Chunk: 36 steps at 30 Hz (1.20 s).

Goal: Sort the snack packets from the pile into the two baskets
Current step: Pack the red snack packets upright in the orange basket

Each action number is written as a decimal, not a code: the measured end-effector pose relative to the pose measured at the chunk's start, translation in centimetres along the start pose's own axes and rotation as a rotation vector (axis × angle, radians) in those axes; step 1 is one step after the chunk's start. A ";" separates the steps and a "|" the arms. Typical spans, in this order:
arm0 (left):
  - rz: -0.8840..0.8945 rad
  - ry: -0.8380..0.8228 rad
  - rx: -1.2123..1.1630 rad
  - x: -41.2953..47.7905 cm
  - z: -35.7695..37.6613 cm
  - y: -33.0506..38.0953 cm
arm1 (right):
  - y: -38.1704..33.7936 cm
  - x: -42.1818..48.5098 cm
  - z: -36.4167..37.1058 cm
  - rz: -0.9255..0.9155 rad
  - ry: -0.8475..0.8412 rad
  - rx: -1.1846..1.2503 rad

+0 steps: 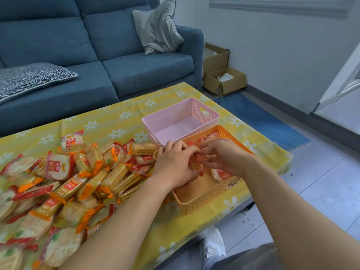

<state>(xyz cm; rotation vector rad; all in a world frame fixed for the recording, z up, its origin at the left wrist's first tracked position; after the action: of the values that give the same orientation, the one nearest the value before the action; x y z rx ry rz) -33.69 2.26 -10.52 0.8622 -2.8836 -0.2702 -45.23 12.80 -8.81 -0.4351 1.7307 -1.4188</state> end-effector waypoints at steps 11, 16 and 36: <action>-0.008 -0.007 0.034 0.6 0.0 0.2 | 1.8 2.2 -1.0 -0.306 0.094 -1.365; -0.016 -0.009 0.014 0.3 -0.1 0.0 | 0.5 1.6 -1.5 -0.362 0.374 -1.393; 0.078 -0.029 0.050 0.9 1.2 1.6 | 2.1 1.8 -1.5 -0.043 -0.061 -1.422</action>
<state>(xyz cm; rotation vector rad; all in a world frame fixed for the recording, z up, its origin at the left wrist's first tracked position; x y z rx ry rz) -35.50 3.24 -11.33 0.7576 -2.9546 -0.2048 -46.97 13.16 -11.43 -1.2030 2.4341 0.0514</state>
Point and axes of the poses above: each hand's wrist, its own x-axis towards the middle knuckle, its own z-axis out of the palm, y = z × x, the point moved 3 cm from there along x, towards the middle knuckle, and after that the axes turned 7 degrees about -z, right-handed, at the moved point
